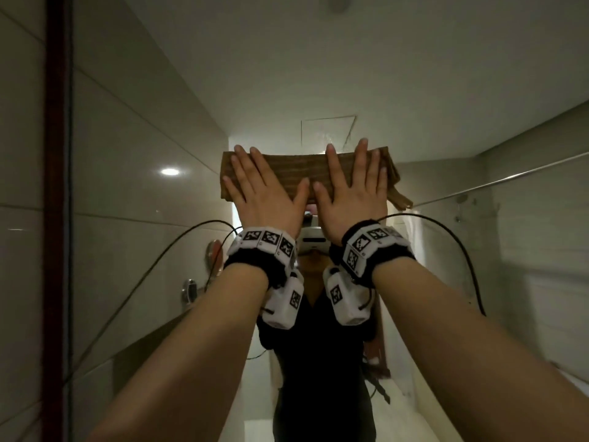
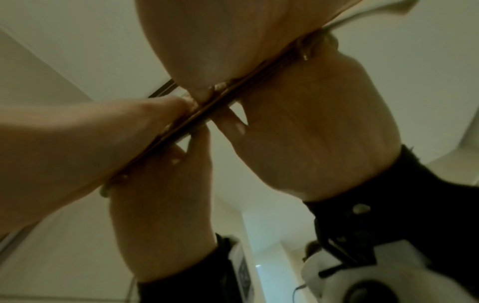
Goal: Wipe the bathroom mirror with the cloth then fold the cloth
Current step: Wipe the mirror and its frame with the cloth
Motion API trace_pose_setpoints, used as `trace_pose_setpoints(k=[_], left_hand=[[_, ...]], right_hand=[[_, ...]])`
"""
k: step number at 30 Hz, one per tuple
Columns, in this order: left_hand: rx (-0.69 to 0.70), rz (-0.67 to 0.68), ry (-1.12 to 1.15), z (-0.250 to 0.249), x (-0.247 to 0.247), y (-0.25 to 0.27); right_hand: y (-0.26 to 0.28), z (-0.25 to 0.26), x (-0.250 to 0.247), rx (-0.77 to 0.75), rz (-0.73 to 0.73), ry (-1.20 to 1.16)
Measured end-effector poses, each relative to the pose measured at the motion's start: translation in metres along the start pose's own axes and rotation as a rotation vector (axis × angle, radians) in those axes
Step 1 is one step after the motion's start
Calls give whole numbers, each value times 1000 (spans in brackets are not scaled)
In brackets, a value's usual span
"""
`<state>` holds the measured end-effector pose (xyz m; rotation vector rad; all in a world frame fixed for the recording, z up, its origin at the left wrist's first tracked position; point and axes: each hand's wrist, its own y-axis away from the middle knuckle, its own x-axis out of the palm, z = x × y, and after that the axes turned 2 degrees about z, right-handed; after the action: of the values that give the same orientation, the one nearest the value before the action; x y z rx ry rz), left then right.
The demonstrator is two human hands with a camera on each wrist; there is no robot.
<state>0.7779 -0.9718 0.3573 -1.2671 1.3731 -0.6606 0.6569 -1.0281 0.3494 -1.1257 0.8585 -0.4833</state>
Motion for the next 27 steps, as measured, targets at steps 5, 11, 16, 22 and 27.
trace_pose_setpoints(k=[5,11,16,22,27], left_hand=[[19,29,3,5,25,77],[40,76,-25,7,50,132],[107,46,-56,-20,28,70],[75,-24,-23,-65,5,-26],[72,-58,-8,-63,12,-7]], right_hand=[[72,-27,19,-11,-12,-19],[131,-55,27,2,91,-12],[66,-58,9,1,10,21],[-41,-60,-25,-31,-28,39],[-27,-63,-18,-55,-76,4]])
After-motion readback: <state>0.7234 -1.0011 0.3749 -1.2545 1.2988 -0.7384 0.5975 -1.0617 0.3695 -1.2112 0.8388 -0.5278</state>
